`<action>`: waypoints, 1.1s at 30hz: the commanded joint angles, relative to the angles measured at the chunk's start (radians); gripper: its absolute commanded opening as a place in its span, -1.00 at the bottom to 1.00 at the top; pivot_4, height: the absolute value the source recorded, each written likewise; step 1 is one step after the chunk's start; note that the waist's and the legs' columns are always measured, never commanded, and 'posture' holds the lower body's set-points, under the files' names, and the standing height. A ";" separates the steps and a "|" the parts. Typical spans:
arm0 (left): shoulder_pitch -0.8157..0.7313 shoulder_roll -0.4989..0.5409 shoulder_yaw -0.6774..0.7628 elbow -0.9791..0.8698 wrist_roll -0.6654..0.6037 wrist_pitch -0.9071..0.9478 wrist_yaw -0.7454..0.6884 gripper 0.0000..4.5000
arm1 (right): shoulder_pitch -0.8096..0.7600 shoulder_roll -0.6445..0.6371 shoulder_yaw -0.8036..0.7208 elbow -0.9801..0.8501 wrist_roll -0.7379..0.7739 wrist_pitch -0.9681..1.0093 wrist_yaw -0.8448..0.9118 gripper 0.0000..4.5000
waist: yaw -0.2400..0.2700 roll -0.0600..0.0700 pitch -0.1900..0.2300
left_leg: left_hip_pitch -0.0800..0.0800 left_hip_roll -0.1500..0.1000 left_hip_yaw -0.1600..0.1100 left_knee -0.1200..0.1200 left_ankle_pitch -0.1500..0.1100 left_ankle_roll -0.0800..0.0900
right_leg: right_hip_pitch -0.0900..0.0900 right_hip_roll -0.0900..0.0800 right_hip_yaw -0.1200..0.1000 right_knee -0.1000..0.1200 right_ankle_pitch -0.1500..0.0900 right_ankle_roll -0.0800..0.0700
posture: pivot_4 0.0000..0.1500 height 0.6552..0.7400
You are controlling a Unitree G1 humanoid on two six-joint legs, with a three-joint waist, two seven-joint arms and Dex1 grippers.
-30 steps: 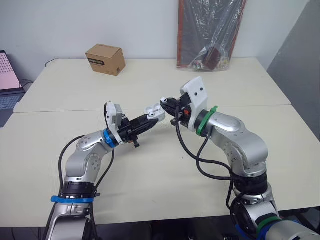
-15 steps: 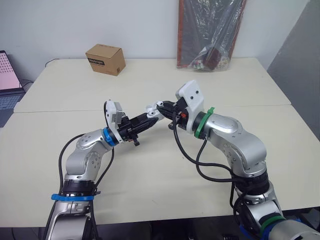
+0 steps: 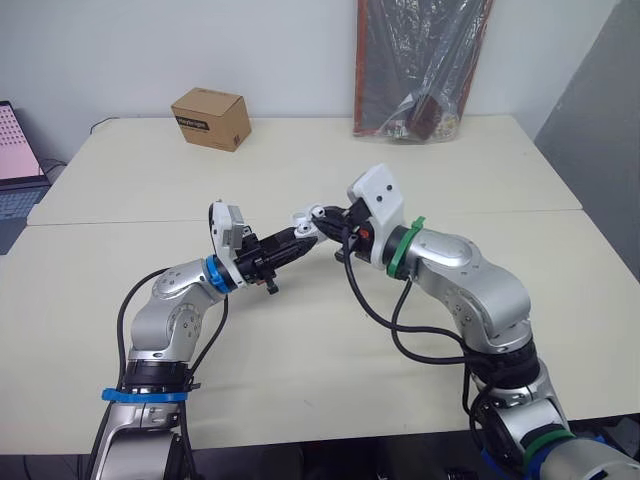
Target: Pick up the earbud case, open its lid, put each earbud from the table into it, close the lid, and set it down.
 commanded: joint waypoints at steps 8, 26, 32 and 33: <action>-0.006 -0.003 0.024 -0.040 -0.004 -0.052 0.006 -0.65 | -0.017 -0.016 -0.010 -0.027 0.018 0.014 -0.005 -0.84 | 0.000 0.000 0.000 | 0.000 0.000 0.000 0.000 0.000 0.000 | 0.000 0.000 0.000 0.000 0.000 0.000 | 1.00 1.00; 0.003 -0.005 0.024 -0.047 -0.012 -0.055 0.002 -0.65 | -0.030 -0.031 -0.031 -0.031 0.067 -0.006 0.015 -0.09 | 0.000 0.000 0.000 | -0.001 0.000 0.000 0.000 0.000 0.000 | 0.000 0.000 0.000 0.000 0.000 0.000 | 1.00 1.00; 0.012 0.008 0.023 -0.045 -0.015 -0.053 -0.010 -0.65 | -0.021 -0.077 -0.125 -0.114 0.267 0.054 0.164 -0.09 | 0.001 0.000 0.000 | -0.001 0.000 0.000 0.000 0.000 0.000 | 0.000 0.000 0.000 0.000 0.000 0.000 | 1.00 1.00; 0.013 0.014 0.022 -0.041 -0.013 -0.053 -0.018 -0.65 | -0.023 -0.098 -0.149 -0.132 0.315 0.079 0.190 -0.09 | 0.001 0.000 0.000 | -0.001 0.000 0.000 0.000 0.000 0.000 | 0.000 0.000 0.000 0.000 0.000 0.000 | 1.00 1.00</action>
